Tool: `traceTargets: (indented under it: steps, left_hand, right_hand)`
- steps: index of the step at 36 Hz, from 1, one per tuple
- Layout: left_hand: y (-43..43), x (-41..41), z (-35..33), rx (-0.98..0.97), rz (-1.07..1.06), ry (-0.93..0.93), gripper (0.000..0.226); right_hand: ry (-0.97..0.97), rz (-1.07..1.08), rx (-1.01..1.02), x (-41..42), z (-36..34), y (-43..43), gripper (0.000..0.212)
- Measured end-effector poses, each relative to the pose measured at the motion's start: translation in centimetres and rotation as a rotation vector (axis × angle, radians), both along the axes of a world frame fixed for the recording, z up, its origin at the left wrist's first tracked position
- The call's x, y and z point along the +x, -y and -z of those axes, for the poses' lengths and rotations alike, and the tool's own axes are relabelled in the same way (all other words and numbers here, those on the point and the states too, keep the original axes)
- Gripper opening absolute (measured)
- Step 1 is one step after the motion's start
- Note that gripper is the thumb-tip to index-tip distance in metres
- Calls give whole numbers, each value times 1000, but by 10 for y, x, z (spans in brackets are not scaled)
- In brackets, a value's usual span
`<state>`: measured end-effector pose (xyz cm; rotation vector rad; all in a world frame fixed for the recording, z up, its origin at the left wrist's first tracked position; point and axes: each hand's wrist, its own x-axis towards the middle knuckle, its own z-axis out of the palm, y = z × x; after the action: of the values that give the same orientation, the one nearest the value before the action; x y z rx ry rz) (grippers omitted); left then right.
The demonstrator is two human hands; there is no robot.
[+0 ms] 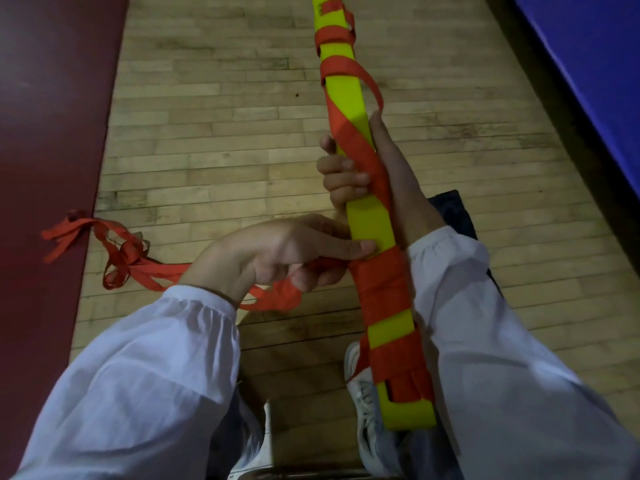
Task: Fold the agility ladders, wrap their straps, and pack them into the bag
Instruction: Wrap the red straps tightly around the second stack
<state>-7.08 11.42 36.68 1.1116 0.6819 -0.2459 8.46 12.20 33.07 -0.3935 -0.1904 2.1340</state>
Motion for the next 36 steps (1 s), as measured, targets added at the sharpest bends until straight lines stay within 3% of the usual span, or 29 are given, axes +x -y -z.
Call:
traceTargets:
  steps: [5,11,20,36]
  left_hand:
    - [-1,1,-3,62,63,-83,33]
    - [-7,-7,-4,62,78,-160,66]
    - [-5,0,-1,134,-21,-280,51]
    - [5,9,6,386,-55,-339,45]
  right_hand:
    - [218,4,-16,-5,-9,-1,69]
    - [508,53,-26,-4,-17,0,66]
    - [918,192,-18,-16,-14,2,59]
    - [1181,255,43,-25,-6,1,60]
